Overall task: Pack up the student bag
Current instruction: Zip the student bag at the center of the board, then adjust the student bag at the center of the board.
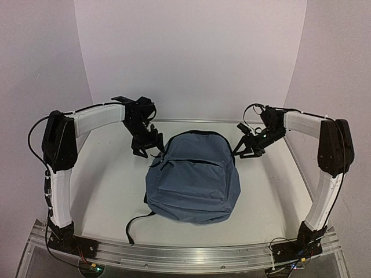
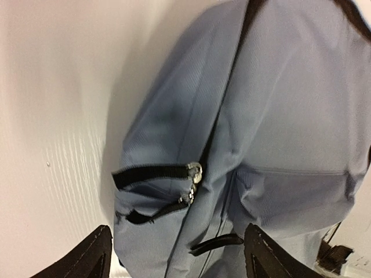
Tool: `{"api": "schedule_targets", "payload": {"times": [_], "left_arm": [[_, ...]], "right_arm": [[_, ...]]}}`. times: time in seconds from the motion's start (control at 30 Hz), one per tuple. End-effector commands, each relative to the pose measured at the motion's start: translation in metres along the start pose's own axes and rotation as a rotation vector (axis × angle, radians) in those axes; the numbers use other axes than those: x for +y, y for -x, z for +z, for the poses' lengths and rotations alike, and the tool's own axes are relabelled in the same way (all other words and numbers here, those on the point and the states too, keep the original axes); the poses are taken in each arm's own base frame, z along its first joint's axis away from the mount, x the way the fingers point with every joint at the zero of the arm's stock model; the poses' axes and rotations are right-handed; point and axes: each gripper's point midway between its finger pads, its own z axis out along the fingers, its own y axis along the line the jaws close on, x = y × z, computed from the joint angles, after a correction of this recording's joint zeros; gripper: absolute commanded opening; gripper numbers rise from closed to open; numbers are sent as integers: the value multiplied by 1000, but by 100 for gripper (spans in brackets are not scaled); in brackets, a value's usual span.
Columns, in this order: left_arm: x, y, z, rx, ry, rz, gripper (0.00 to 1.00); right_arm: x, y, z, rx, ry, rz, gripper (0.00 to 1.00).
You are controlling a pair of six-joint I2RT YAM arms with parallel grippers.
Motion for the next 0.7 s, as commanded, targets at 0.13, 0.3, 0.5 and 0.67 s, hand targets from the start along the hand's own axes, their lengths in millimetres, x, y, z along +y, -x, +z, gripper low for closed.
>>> {"api": "schedule_targets", "payload": {"times": [0.13, 0.3, 0.5, 0.67], "left_arm": [[-9, 35, -13, -70, -131, -46, 82], [-18, 15, -8, -45, -193, -54, 83], [-7, -43, -1, 8, -152, -73, 87], [-6, -85, 13, 58, -140, -116, 86]], "right_arm": [[-4, 49, -5, -53, -35, -21, 82], [-15, 88, -7, -104, -77, -70, 83], [-23, 122, 7, -135, -63, -75, 88], [-13, 132, 34, -119, -23, -85, 88]]}}
